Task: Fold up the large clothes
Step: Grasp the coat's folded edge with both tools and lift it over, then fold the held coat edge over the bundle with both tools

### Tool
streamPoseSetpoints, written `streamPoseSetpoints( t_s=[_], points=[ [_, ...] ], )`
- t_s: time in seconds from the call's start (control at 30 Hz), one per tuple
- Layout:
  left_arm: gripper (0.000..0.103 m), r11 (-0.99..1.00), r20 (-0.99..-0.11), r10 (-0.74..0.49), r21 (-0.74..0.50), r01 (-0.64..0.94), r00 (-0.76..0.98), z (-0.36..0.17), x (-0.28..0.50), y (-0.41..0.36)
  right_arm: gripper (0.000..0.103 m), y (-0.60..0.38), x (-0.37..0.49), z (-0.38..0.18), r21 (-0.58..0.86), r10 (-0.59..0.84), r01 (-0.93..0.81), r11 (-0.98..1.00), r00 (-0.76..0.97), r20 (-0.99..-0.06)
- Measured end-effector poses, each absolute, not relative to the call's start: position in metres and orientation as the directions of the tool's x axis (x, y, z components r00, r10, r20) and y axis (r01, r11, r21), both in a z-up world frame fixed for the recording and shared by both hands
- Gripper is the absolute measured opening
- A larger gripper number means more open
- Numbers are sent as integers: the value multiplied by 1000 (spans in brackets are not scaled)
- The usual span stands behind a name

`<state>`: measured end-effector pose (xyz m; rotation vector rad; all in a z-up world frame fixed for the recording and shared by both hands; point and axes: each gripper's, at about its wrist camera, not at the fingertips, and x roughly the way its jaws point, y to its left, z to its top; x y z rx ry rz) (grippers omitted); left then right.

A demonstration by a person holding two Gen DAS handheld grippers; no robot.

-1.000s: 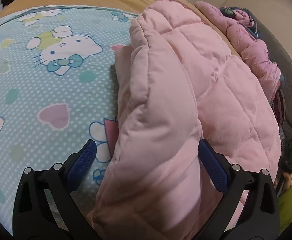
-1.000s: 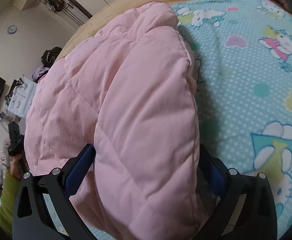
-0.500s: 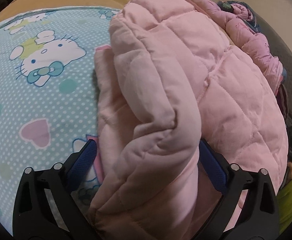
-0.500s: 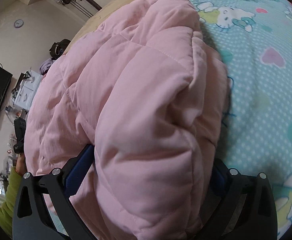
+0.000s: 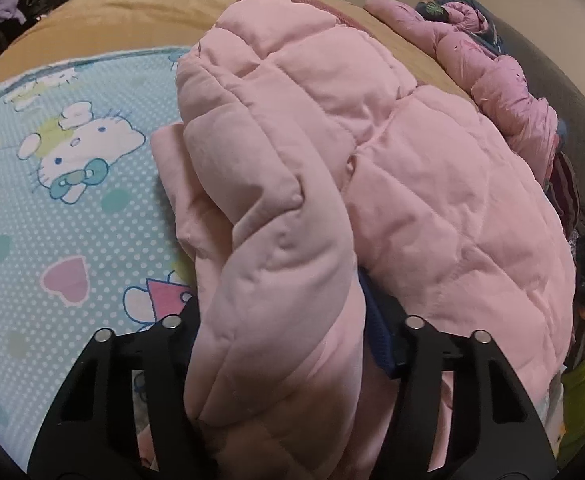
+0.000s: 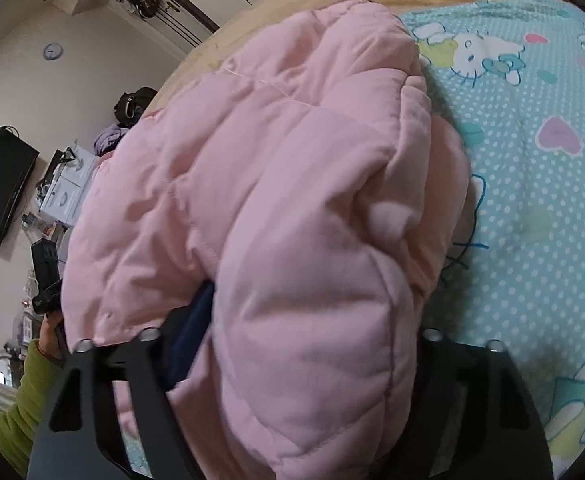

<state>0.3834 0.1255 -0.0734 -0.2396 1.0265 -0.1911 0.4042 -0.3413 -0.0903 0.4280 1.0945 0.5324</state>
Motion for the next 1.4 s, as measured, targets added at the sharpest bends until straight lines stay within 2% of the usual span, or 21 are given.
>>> streamPoseSetpoints(
  t_s=[0.1,0.3,0.6,0.9,1.23,1.4],
  points=[
    [43,958,-816,-266,-283,47,513,-67,383,126,53,-344,402,-80,568,597,-197,799,364,-715],
    [38,958,-796,-271,-280,67,541,-49,360,128,45,-344,390,-58,574,614,-225,787,365,-699],
    [37,950,-778,-287,-304,64,559,-33,295,140,43,-347,340,-26,567,648,-315,761,339,-682],
    [38,954,-787,-264,-297,34,557,-34,236,150,43,-345,298,-22,568,654,-326,756,318,-687],
    [38,960,-794,-230,-282,-5,562,-37,236,146,43,-328,306,-35,493,569,-287,821,353,-743],
    [38,957,-801,-224,-288,-29,555,-42,240,148,47,-325,309,-46,469,530,-249,847,349,-772]
  ],
)
